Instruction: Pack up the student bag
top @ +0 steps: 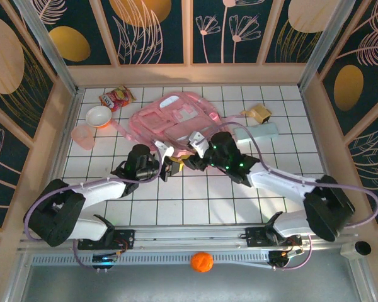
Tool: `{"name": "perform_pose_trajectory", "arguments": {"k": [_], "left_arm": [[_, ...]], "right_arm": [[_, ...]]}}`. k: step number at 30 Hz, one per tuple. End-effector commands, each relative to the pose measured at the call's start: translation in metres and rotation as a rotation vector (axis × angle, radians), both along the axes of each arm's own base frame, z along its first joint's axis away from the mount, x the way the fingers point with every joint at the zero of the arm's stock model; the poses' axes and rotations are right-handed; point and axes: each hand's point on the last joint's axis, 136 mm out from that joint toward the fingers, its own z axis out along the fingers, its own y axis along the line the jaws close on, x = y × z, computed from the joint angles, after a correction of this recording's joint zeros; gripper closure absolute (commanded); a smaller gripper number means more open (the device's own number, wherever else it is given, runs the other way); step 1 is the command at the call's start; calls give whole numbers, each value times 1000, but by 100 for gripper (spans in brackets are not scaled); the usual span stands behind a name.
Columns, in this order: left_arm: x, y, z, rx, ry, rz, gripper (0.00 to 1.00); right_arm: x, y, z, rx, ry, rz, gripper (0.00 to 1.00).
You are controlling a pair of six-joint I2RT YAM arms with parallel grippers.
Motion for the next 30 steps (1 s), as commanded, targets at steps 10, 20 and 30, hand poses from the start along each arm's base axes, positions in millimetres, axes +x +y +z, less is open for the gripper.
{"name": "perform_pose_trajectory", "arguments": {"k": [10,20,30], "left_arm": [[6,4,-1,16,-24,49,100],[1,7,-22,53,16,37,100],[-11,-4,-23,-4,41,-44,100]], "right_arm": [[12,-135,-34,255,580,-718,44],[-5,-131,-71,635,1105,-967,39],[8,-106,-93,700,1181,-887,59]]}}
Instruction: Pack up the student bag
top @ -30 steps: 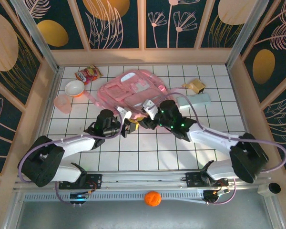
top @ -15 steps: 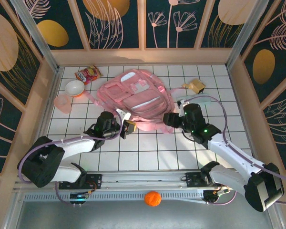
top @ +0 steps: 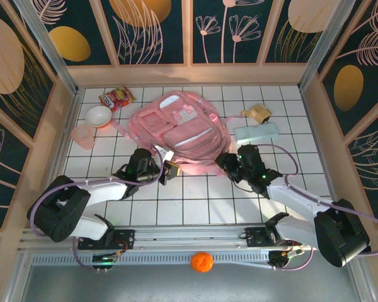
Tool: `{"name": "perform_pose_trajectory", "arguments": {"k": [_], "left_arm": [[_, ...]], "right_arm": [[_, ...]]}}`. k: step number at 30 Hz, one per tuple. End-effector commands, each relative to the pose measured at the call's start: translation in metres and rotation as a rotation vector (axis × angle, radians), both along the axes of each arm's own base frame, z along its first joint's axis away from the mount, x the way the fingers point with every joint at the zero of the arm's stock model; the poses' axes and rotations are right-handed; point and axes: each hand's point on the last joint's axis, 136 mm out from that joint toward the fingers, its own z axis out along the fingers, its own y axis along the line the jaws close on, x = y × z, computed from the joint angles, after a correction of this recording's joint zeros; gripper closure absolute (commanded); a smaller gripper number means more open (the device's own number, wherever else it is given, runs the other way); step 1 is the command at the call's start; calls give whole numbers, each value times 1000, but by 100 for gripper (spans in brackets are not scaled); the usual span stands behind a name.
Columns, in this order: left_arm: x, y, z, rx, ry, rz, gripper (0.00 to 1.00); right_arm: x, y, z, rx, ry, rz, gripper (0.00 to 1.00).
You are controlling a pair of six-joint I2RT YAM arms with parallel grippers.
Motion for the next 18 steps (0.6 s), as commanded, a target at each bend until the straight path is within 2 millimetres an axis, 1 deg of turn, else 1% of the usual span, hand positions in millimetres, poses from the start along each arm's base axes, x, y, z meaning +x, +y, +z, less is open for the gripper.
{"name": "perform_pose_trajectory", "arguments": {"k": [1,2,4,6,10,14,18], "left_arm": [[-7,-12,11,-68,-26,-71,100],[-8,-14,12,-72,-24,-79,100],[-8,-16,13,-72,-25,-84,100],[-8,-19,17,-77,-31,-88,100],[-9,-31,24,-101,-37,-106,100],[-14,-46,27,-113,-33,-136,99],[-21,-66,30,-127,-29,-171,97]], "right_arm": [[7,12,5,105,-25,-3,64],[9,12,4,106,-29,-9,68],[11,14,7,109,-41,-20,80],[11,16,8,106,-46,-32,90],[10,24,13,125,-61,-48,99],[10,36,19,152,-84,-58,100],[10,56,28,177,-105,-42,100]]}}
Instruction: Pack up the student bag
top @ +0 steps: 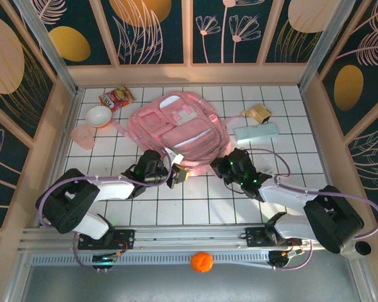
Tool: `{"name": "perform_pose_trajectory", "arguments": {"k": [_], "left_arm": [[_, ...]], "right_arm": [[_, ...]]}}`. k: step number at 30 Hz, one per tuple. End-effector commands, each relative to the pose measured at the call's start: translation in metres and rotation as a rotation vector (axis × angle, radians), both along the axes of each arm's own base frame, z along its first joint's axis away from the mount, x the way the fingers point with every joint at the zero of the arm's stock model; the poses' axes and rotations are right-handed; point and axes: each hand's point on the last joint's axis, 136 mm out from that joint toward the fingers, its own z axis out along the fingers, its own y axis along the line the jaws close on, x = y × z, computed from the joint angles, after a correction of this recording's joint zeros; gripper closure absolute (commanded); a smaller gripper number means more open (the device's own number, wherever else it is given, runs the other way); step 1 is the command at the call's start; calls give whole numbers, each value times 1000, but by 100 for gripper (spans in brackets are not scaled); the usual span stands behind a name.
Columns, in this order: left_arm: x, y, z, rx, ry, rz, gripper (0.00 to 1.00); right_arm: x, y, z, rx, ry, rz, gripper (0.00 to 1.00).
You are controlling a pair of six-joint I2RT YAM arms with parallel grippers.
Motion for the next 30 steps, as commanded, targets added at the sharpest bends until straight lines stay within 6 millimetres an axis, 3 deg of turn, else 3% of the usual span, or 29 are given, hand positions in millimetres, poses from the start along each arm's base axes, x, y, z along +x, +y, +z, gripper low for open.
{"name": "perform_pose_trajectory", "arguments": {"k": [1,6,11,14,18,22,25,30], "left_arm": [[-3,-31,35,-114,-57,-72,97],[-13,-51,50,-156,-78,-116,93],[-8,-54,57,-153,-116,-98,79],[-1,-42,60,-76,-203,-65,58],[8,-6,63,-26,-242,-81,34],[14,25,72,103,-444,-114,25],[7,32,68,212,-564,-216,20],[15,40,70,303,-686,-223,18]], "right_arm": [[10,28,33,100,-83,7,100],[12,43,34,102,-86,23,100],[12,47,34,80,-93,48,100],[8,46,38,18,-146,134,100],[1,39,37,-155,-210,299,100],[-7,29,40,-272,-291,477,100],[-9,18,44,-295,-348,564,100],[-8,7,50,-333,-388,647,100]]}}
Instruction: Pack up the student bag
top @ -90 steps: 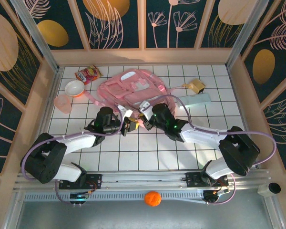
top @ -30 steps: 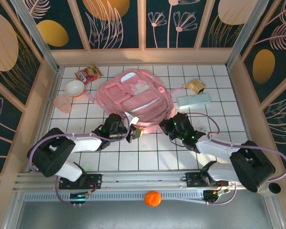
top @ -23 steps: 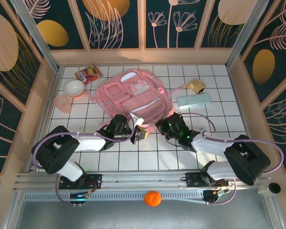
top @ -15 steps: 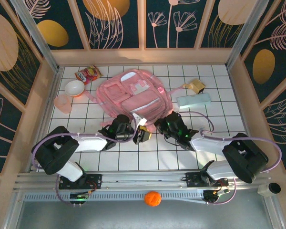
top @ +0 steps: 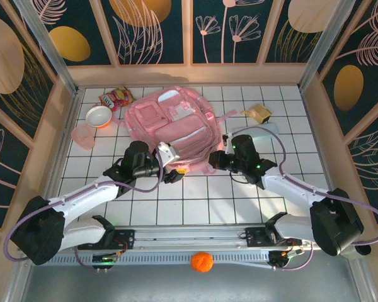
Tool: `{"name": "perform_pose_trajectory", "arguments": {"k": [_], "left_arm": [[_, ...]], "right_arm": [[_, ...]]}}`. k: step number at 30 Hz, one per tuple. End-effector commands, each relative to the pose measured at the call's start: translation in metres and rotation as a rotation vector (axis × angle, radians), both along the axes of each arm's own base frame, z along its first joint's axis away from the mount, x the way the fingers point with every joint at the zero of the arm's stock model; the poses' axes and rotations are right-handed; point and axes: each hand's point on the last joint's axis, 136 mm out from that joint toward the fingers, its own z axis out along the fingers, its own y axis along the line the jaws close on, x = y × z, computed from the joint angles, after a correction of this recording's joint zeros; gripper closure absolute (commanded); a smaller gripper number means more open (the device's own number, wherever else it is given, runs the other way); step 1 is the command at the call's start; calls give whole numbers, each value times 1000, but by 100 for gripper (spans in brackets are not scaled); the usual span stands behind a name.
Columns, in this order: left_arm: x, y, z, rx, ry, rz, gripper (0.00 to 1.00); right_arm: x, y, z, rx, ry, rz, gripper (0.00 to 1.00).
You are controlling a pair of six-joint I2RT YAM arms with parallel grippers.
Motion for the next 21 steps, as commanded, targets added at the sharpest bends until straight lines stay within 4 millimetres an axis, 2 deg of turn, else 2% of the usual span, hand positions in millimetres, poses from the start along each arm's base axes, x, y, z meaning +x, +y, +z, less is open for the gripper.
{"name": "perform_pose_trajectory", "arguments": {"k": [1,4,9,11,16,17,18,19,20,21], "left_arm": [[7,9,-12,165,-134,-30,18],[25,24,-26,312,-184,34,16],[47,45,-47,491,-252,95,14],[53,46,-55,518,-242,103,15],[62,37,-76,537,-221,81,25],[65,37,-80,547,-215,87,32],[69,37,-82,555,-205,97,47],[72,34,-83,555,-189,101,69],[74,32,-82,546,-172,104,84],[73,28,-79,529,-147,99,93]], "right_arm": [[-13,3,11,-49,-57,162,100],[-4,-8,12,-68,-49,131,100],[-3,-5,18,-27,-58,121,99],[-2,-4,20,-17,-62,116,98],[-2,-4,19,-8,-65,112,95],[-3,-4,20,-6,-67,111,95],[-2,-5,21,-7,-73,104,94],[-1,-8,20,-12,-74,87,93],[0,-10,18,-18,-71,69,92],[2,-14,15,-24,-64,37,90]]}}
